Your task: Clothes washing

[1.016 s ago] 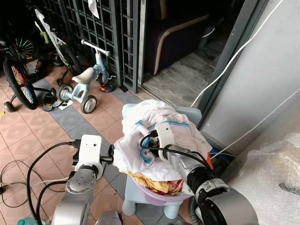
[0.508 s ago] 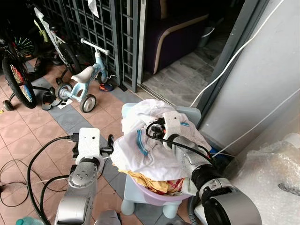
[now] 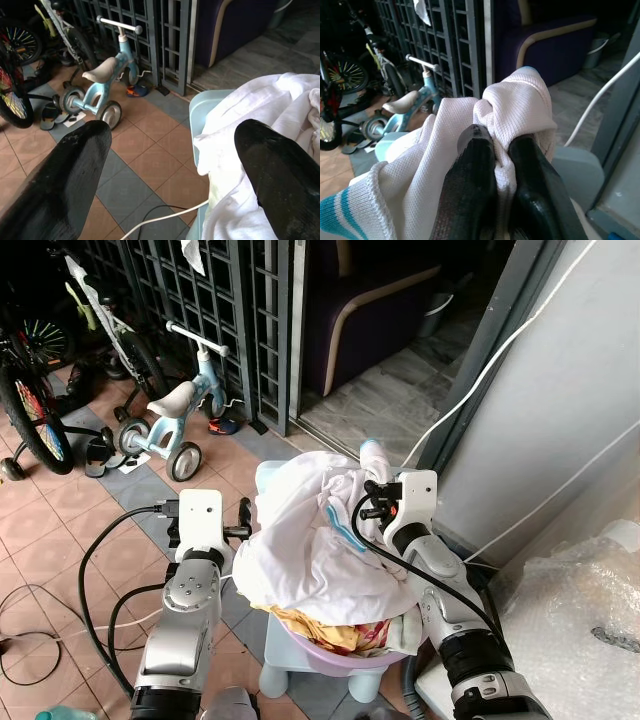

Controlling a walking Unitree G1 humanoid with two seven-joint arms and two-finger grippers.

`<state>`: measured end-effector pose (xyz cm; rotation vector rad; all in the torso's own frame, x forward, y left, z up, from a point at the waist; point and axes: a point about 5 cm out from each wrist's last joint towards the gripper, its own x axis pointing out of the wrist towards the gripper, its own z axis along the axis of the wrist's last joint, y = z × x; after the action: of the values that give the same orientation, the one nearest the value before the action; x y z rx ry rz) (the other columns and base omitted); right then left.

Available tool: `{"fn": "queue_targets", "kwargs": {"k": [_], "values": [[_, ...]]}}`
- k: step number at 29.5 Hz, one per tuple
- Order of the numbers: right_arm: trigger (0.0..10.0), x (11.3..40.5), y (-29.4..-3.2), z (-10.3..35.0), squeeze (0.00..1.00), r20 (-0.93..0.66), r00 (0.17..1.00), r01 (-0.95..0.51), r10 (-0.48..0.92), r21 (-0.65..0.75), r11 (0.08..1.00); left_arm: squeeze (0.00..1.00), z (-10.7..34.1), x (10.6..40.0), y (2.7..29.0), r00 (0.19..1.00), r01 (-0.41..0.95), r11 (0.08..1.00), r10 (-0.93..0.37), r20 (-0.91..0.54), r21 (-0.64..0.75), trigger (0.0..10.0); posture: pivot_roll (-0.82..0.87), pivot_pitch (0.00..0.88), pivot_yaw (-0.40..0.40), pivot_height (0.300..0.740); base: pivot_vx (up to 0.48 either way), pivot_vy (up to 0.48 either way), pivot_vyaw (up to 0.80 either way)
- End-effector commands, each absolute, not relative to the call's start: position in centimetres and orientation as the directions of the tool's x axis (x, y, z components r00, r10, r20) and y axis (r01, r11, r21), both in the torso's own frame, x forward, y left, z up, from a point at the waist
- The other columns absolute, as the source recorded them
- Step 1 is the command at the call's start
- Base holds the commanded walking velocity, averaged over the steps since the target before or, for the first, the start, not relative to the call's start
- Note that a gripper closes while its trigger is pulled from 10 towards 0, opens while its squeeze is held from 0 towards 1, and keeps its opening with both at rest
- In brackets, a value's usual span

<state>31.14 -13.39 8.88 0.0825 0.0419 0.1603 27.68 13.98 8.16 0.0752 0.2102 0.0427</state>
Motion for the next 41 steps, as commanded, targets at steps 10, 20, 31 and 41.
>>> {"fn": "queue_targets", "kwargs": {"k": [10,20,31,41], "values": [[0.0,31.2,-14.3,11.6,0.00,0.063,0.992,-0.112,0.111,0.002,0.994,0.00,9.1,29.0,13.0,0.989,-0.035,0.993,0.051,-0.139,0.115,10.0,-0.03,0.000,0.036,0.740,-0.026,0.000,0.00],[0.0,30.1,-12.8,11.1,0.00,0.035,0.989,-0.143,0.142,0.028,0.989,0.00,8.4,28.2,12.6,0.986,-0.011,0.993,0.030,-0.164,0.115,10.0,-0.01,0.000,0.016,0.740,-0.260,0.000,0.00],[0.0,30.8,-13.4,11.6,0.00,0.026,0.991,-0.131,0.131,0.021,0.991,0.00,8.2,28.0,13.3,0.983,-0.032,0.993,0.053,-0.175,0.117,10.0,-0.01,0.000,0.006,0.740,-0.162,0.000,0.00],[0.2,31.0,-14.0,12.8,0.00,0.080,0.993,-0.084,0.085,-0.010,0.996,0.00,8.4,28.1,13.0,0.984,-0.026,0.995,0.043,-0.172,0.100,10.0,-0.02,0.000,0.003,0.740,0.000,0.000,0.00]]}}
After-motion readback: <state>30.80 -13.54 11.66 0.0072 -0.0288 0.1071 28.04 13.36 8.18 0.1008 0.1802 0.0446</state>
